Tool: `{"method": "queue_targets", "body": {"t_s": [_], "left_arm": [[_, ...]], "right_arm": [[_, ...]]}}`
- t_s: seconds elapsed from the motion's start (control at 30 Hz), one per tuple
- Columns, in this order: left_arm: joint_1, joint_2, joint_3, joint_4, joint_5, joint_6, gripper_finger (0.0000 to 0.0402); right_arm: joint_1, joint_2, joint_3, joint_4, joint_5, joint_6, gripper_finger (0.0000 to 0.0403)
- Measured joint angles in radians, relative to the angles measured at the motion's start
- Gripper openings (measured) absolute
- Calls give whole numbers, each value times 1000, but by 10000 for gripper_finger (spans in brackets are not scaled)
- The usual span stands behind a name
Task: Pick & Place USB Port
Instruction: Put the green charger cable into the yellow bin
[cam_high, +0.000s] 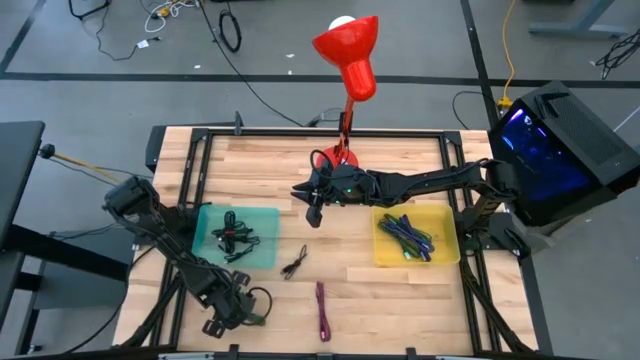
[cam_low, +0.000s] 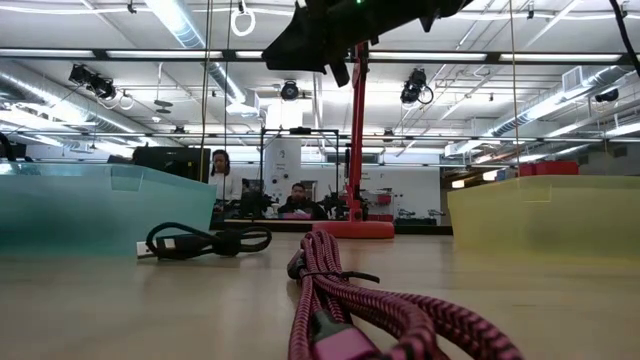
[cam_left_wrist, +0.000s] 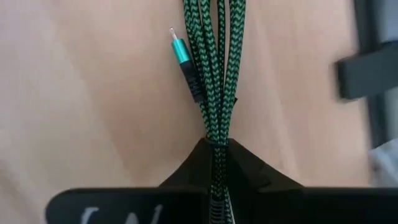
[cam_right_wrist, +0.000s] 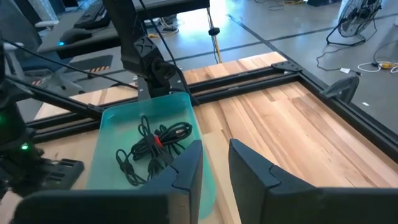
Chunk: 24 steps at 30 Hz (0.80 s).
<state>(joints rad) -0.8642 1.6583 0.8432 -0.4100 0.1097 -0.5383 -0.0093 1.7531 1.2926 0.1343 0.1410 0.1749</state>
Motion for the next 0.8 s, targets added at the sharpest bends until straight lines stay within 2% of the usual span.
{"method": "queue_targets", "body": {"t_s": [0.13,0.27,0.4,0.53,0.7,0.8], "left_arm": [[-5,-5,54,17,44,-51,25],[-4,-19,148,-26,-8,-19,25],[-4,-55,284,-199,-175,32,25],[-5,-124,390,-361,-397,84,25],[-15,-276,384,-387,-658,181,24],[-14,-390,339,-408,-757,204,24]], "right_arm": [[0,0,0,-28,0,0,82],[0,0,0,-41,0,0,82],[0,0,0,-46,0,0,82],[0,0,0,-47,-7,-7,82],[25,0,0,-43,-137,-62,82],[54,-2,0,-46,-131,-83,79]]}}
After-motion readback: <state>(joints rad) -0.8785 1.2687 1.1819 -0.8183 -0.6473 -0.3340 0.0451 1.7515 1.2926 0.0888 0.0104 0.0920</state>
